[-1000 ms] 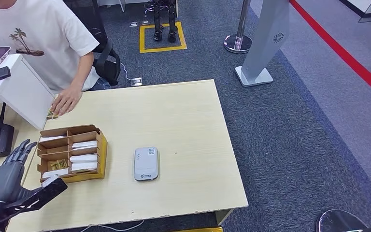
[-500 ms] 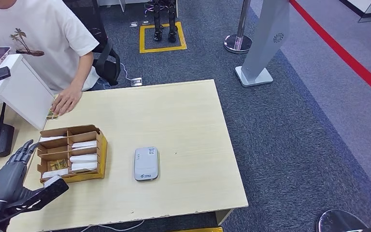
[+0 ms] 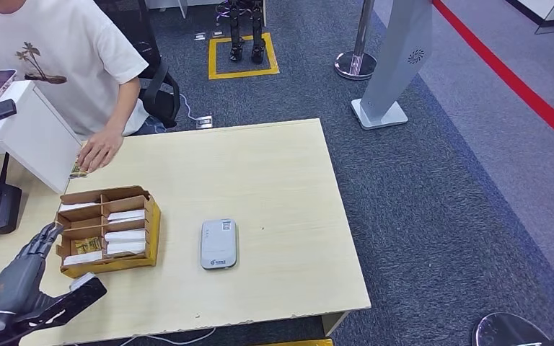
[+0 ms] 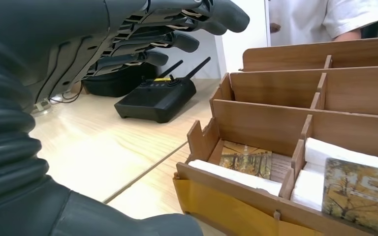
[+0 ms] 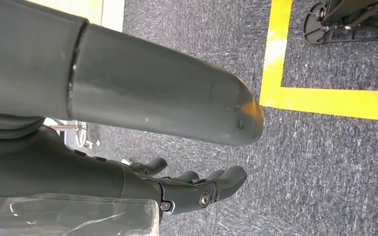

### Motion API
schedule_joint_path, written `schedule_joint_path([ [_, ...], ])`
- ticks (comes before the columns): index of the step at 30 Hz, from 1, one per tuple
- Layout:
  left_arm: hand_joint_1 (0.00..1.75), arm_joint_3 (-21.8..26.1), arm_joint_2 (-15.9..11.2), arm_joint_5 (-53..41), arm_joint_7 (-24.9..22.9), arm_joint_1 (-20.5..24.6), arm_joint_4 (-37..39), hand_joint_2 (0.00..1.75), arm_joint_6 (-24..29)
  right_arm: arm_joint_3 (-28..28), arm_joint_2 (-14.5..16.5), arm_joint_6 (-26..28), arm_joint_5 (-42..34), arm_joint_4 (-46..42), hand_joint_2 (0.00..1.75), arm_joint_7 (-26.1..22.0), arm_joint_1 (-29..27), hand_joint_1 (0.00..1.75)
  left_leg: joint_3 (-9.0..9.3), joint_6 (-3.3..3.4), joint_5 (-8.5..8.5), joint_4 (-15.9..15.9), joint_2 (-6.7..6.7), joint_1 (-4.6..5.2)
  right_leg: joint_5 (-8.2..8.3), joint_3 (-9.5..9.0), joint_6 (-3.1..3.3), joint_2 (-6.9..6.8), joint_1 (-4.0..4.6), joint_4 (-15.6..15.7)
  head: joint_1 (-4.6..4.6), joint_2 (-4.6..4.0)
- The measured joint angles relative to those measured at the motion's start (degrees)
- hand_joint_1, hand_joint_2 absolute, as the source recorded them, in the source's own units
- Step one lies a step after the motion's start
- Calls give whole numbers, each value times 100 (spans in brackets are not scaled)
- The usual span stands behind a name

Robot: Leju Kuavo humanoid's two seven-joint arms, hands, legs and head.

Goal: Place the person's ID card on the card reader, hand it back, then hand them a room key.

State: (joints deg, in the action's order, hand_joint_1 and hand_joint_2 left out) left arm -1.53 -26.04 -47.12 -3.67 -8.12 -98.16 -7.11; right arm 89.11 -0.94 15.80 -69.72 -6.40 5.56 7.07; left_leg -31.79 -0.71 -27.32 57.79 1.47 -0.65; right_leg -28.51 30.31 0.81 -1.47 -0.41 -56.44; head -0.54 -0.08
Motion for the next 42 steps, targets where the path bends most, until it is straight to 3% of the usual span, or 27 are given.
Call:
schedule_joint_path([
  [27,0,-62,214,-10,-1,-10,3,175,101,0,0,-10,121,0,0,-14,3,0,-1,0,0,0,0,0,0,0,0,0,0,0,2,1],
  [42,0,-467,354,-151,18,99,261,175,85,0,0,-19,311,-2,0,-11,34,0,0,0,0,2,0,1,1,1,-1,0,-1,1,2,1],
])
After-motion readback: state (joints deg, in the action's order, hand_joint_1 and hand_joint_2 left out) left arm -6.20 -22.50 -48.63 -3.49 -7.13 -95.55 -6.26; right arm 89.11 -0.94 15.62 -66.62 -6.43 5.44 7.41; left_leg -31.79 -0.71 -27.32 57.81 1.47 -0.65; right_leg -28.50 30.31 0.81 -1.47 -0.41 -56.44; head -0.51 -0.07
